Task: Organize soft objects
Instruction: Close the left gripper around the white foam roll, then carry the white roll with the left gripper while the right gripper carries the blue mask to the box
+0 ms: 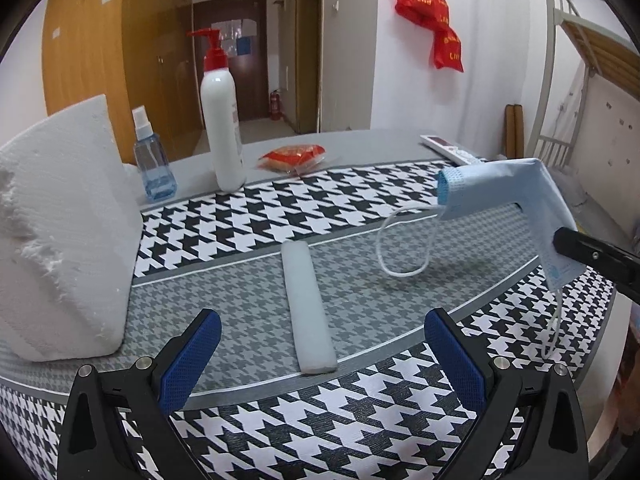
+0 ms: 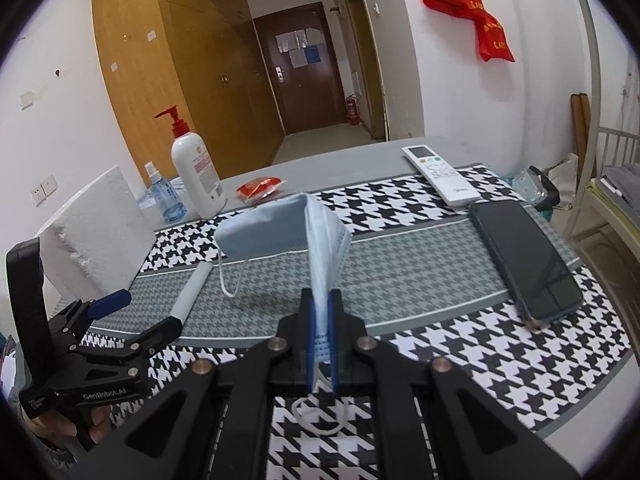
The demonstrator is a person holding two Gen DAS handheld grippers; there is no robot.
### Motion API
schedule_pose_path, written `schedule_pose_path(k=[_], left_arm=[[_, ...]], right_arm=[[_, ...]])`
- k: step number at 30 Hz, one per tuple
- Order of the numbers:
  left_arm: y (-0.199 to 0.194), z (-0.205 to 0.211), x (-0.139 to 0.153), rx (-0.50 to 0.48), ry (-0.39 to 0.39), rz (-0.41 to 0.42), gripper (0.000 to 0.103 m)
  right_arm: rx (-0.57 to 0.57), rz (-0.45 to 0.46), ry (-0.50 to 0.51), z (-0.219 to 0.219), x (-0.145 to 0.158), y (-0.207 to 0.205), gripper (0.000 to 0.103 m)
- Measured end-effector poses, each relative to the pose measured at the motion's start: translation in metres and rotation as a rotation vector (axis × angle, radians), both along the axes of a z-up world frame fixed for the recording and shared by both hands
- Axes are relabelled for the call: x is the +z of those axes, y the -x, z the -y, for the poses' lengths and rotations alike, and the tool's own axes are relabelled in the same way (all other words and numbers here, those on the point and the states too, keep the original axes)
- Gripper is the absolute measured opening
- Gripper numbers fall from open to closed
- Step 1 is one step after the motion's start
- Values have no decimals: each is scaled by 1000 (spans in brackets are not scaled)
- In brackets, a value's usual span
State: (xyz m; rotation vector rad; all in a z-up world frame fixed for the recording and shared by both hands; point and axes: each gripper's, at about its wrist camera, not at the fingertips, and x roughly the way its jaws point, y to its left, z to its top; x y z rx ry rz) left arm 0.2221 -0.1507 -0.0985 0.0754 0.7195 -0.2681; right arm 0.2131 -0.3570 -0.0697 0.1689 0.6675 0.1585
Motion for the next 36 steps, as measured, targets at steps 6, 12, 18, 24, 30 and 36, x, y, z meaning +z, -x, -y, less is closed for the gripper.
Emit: schedule_pose_path(k=[6, 12, 18, 24, 30, 36], left_arm=[[-9, 3, -7, -6, -14, -48, 94], [-19, -2, -18, 34, -16, -120, 84], [-21, -2, -20, 27, -22, -145, 64], [-24, -2, -21, 61, -47, -150, 35], [-21, -1, -20, 62, -53, -149, 22], [-21, 0, -19, 63, -53, -137, 18]], right_arm=[[-5, -5, -7, 5, -3, 1, 8], [3, -1, -1, 4, -4, 3, 8], [7, -5, -4, 4, -5, 3, 8], [15, 10, -8, 3, -2, 8, 8], [16, 7, -8, 1, -1, 11, 8], [18, 11, -3, -2, 1, 14, 8]])
